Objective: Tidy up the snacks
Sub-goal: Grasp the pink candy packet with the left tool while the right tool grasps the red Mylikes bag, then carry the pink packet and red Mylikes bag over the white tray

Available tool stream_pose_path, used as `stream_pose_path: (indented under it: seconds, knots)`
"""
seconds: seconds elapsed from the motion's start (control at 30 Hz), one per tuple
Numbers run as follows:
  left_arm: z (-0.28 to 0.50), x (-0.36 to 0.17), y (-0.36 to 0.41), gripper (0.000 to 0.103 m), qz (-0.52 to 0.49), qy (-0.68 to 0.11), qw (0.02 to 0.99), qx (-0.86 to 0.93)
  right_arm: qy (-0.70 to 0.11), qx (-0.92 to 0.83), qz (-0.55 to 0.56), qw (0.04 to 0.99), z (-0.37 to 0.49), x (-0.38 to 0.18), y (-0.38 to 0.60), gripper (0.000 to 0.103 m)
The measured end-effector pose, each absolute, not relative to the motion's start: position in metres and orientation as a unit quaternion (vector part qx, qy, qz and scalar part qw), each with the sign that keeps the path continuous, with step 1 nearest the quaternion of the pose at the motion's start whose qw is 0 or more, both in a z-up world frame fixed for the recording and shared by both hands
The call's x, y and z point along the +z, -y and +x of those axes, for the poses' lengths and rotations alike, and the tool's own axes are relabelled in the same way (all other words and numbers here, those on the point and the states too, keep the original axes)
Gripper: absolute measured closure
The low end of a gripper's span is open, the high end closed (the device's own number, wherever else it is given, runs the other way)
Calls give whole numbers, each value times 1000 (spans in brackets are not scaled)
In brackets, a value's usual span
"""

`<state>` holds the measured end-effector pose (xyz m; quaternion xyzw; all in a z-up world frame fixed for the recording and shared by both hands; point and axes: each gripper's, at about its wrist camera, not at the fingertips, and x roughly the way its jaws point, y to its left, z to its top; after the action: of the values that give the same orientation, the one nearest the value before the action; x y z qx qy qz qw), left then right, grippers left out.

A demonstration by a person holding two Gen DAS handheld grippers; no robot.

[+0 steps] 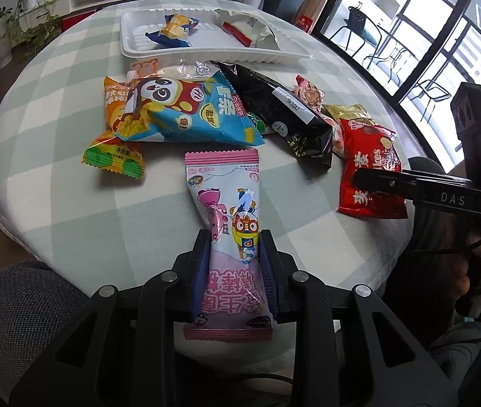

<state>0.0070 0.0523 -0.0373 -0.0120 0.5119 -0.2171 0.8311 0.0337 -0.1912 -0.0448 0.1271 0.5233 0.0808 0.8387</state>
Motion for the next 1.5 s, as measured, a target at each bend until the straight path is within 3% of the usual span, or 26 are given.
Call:
stream_pose_path:
  seconds: [0.07,0.27,1.0,1.5]
  knots:
    - [6,-37,-52,77,-13,-512,831,-218,-525,90,144,834,32,-45,195,64]
    - [4,-34,-54,77,-24,-508,831,-224,-522,107,178,827,23,-43,202,72]
    - [13,17,-101,77,-126,-457,846,-244,-483,128,201,843,10,-15,220,74]
    - [148,82,-128,77,-125,-407,877,-223,-416,91,155,891,92,54,282,74]
